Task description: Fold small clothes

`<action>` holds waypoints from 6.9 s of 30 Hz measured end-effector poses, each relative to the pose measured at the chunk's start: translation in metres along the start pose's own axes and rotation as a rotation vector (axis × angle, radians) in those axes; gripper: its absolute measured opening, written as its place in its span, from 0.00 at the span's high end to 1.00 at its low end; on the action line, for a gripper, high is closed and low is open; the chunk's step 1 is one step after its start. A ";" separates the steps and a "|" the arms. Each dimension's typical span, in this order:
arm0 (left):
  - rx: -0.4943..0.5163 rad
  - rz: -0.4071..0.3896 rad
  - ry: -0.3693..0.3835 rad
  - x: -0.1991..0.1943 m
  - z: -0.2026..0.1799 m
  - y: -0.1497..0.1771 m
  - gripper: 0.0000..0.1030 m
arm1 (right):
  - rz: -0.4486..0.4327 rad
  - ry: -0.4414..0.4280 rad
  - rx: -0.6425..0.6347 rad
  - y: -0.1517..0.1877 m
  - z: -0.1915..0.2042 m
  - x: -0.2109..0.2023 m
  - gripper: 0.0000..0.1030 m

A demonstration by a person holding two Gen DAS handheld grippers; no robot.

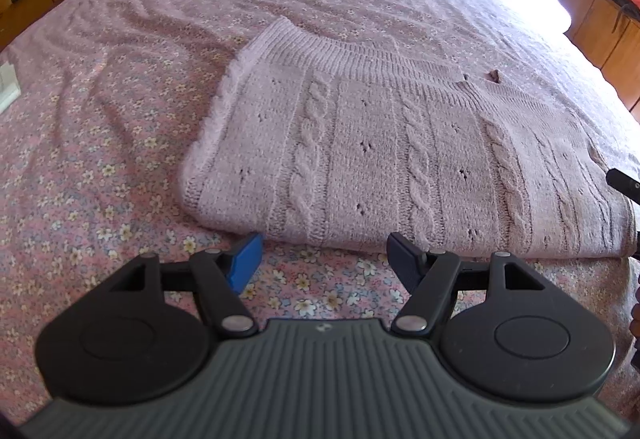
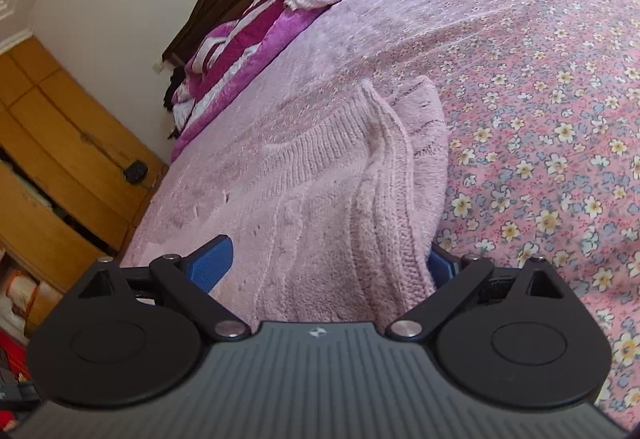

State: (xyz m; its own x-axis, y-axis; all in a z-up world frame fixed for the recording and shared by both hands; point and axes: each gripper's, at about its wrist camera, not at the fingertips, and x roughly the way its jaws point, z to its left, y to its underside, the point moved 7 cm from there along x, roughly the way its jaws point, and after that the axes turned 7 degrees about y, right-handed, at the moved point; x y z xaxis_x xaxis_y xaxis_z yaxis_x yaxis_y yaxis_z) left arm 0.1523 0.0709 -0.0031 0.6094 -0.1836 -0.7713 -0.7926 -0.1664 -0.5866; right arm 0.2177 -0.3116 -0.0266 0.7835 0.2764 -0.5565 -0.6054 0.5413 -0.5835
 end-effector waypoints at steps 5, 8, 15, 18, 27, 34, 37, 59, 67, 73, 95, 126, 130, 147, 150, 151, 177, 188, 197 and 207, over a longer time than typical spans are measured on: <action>-0.008 -0.004 -0.012 -0.002 0.007 0.003 0.32 | -0.058 0.018 -0.036 0.006 0.002 -0.001 0.07; -0.002 0.002 -0.012 -0.002 0.009 0.004 0.32 | -0.097 0.026 0.020 0.005 -0.004 -0.001 0.17; 0.014 -0.011 -0.004 -0.002 0.008 0.002 0.32 | -0.104 0.041 0.100 0.000 -0.018 0.001 0.36; 0.019 -0.013 0.004 -0.002 0.007 0.001 0.32 | -0.095 0.044 0.111 -0.002 -0.020 0.003 0.37; 0.017 -0.018 0.024 0.000 0.009 -0.003 0.32 | -0.058 0.068 0.033 0.003 -0.016 0.010 0.36; 0.028 -0.026 0.020 -0.007 0.012 -0.003 0.32 | -0.045 0.079 0.102 -0.004 -0.016 0.010 0.36; 0.029 -0.029 0.018 -0.010 0.015 -0.005 0.32 | -0.052 0.094 0.100 -0.005 -0.014 0.007 0.57; 0.095 -0.084 0.024 -0.021 0.025 -0.032 0.32 | -0.101 -0.144 0.049 -0.023 0.096 -0.033 0.69; 0.086 -0.116 0.046 -0.027 0.039 -0.040 0.32 | -0.092 -0.179 0.025 -0.017 0.139 -0.030 0.70; 0.077 -0.127 0.039 -0.029 0.057 -0.045 0.32 | -0.081 -0.199 -0.002 -0.009 0.171 -0.021 0.70; 0.006 -0.174 0.031 -0.041 0.097 -0.058 0.32 | 0.160 -0.205 -0.295 0.116 0.307 0.066 0.70; 0.305 -0.178 0.137 0.007 -0.023 -0.075 0.32 | -0.013 0.063 -0.281 0.090 0.176 -0.017 0.41; 0.358 -0.176 0.101 0.024 -0.026 -0.080 0.32 | -0.001 0.053 -0.275 0.088 0.173 -0.008 0.37; 0.293 -0.259 0.199 0.042 -0.017 -0.089 0.87 | 0.036 -0.006 -0.290 0.098 0.189 0.024 0.32; 0.269 -0.280 0.185 0.030 -0.008 -0.094 0.88 | 0.028 -0.018 -0.317 0.103 0.200 0.022 0.32; 0.253 -0.289 0.188 0.024 -0.004 -0.097 0.88 | 0.022 -0.021 -0.333 0.104 0.203 0.022 0.32; -0.102 -0.228 0.144 0.044 0.091 -0.117 0.46 | -0.009 -0.044 -0.497 0.120 0.234 0.023 0.31; -0.104 -0.179 0.203 0.034 0.094 -0.110 0.39 | 0.005 -0.071 -0.439 0.112 0.226 0.019 0.28; -0.104 -0.061 0.293 0.034 0.088 -0.076 0.26 | 0.101 -0.093 -0.257 0.096 0.199 0.041 0.19; -0.221 -0.001 0.457 0.043 0.082 -0.060 0.26 | 0.228 -0.159 -0.095 0.103 0.199 0.082 0.15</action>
State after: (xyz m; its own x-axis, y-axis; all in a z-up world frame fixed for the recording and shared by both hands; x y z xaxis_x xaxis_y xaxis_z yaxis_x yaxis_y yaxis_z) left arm 0.2244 0.1526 -0.0211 0.5958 -0.5808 -0.5547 -0.7990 -0.3585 -0.4828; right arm 0.2473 -0.0752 -0.0142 0.6335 0.5072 -0.5843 -0.7727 0.3762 -0.5112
